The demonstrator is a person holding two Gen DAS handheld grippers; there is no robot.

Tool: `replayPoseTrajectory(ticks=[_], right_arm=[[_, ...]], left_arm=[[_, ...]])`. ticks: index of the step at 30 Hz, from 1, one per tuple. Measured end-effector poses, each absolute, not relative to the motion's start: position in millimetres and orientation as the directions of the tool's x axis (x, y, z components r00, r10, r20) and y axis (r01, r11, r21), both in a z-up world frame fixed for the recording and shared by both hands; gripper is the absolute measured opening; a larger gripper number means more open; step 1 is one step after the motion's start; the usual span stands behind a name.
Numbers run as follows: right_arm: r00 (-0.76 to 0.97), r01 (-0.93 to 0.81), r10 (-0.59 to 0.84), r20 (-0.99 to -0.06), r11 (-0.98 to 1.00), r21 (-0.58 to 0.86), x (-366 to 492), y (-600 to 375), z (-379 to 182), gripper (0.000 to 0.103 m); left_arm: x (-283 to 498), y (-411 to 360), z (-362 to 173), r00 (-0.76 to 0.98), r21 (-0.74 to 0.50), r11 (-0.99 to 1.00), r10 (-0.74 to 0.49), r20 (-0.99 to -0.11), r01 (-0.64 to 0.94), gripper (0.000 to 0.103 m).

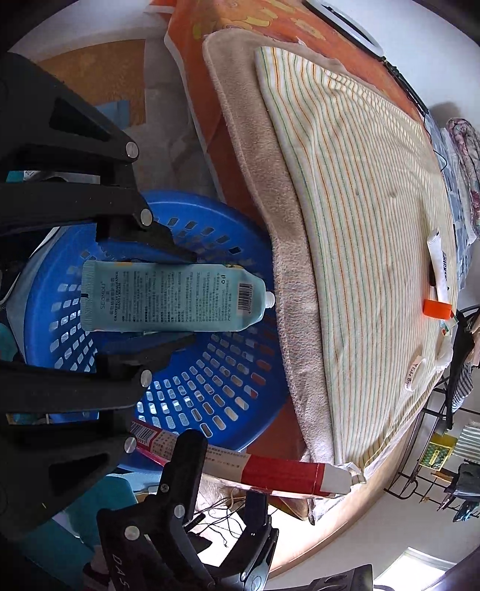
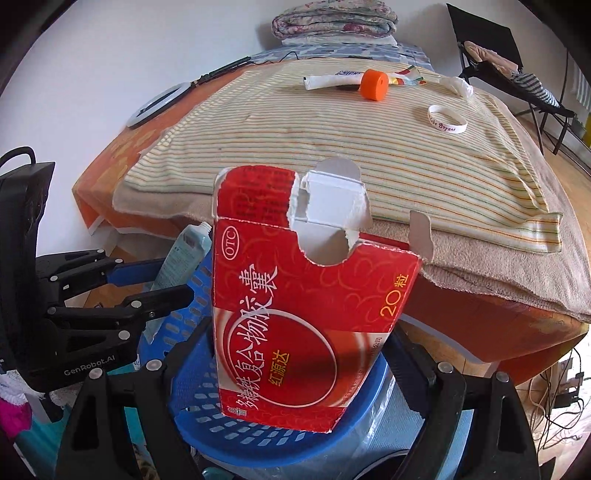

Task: Collect trash
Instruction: 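Open both tools to drop the tube and red box into the basket, then move both tools back over the bed toward the remaining trash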

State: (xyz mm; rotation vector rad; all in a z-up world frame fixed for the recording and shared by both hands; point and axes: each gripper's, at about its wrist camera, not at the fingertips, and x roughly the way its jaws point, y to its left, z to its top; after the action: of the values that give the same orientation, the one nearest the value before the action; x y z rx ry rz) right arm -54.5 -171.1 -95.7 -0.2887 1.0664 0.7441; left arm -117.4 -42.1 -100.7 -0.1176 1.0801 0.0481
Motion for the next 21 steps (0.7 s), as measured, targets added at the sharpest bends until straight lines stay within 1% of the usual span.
replayPoseTrajectory(ticks=[6,7,8,10,21], right_arm=[[0.252,-0.675,0.378,-0.891,0.729,0.118,-53.5,-169.1,-106.6,0.09],[0.247,-0.673,0.376,-0.893,0.729,0.121,-52.9,-168.8,-107.7,0.089],[0.242,-0.671,0.373,-0.896,0.731,0.123,-52.1,-169.2,-108.6,0.09],[0.236,-0.666,0.365,-0.9,0.736,0.124,-50.9,-170.0,-110.2,0.09],[0.241,-0.647,0.355,-0.903,0.753,0.123,-47.7,-174.5,-110.5,0.091]], left_arm=[[-116.1,-40.1,-108.7,0.446,-0.055,0.993,-0.002,-0.895,-0.106,0.037],[-116.3,-39.5,-109.5,0.443,-0.053,0.993,0.0,-0.896,-0.108,0.039],[-116.8,-38.9,-109.9,0.443,-0.051,0.993,0.003,-0.897,-0.11,0.046],[-117.4,-37.5,-109.9,0.446,-0.048,0.992,0.009,-0.895,-0.117,0.05],[-118.6,-33.6,-108.5,0.449,-0.055,0.99,0.009,-0.893,-0.13,0.05]])
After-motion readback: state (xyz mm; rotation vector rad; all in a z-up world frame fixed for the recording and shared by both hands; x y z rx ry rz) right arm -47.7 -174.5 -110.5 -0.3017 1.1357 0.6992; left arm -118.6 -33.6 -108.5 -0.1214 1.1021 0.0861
